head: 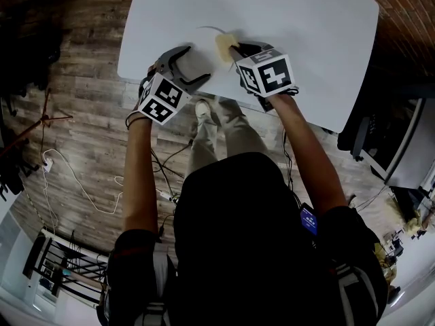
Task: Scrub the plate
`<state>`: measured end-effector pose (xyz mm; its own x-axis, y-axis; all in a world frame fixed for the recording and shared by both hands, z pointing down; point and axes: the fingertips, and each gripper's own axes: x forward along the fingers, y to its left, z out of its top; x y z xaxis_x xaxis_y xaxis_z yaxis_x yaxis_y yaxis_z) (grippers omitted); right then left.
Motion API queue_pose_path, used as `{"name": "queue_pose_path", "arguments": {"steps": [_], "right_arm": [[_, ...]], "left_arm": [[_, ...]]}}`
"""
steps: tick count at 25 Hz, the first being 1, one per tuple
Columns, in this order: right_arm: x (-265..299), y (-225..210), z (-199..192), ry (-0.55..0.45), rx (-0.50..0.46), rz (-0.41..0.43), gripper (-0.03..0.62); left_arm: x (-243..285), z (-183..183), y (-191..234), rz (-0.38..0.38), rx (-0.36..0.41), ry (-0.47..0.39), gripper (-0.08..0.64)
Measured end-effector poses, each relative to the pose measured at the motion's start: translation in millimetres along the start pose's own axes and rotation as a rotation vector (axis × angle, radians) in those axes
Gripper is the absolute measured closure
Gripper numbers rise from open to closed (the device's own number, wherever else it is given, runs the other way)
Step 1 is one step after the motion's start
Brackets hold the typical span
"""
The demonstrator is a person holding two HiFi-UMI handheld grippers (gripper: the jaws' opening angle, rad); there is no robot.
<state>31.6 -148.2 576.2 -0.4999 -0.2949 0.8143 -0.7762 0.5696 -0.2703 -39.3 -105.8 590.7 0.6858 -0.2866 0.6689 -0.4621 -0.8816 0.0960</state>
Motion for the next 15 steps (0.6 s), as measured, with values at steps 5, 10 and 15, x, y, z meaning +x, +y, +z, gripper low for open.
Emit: {"name": "queue_pose_path", "arguments": {"steps": [5, 10, 15], "right_arm": [[0, 2, -3, -0.002, 0.004, 0.004, 0.548], [-1, 7, -6, -0.002, 0.006, 0.013, 0.548], [0, 12, -11, -0.002, 0.005, 0.019, 0.548]], "left_arm": [[1, 0, 1, 0.000, 0.002, -0.001, 0.192], [0, 3, 1, -0.003, 0.005, -0.002, 0.192], [0, 2, -1, 0.000, 0.004, -0.002, 0.192]]}}
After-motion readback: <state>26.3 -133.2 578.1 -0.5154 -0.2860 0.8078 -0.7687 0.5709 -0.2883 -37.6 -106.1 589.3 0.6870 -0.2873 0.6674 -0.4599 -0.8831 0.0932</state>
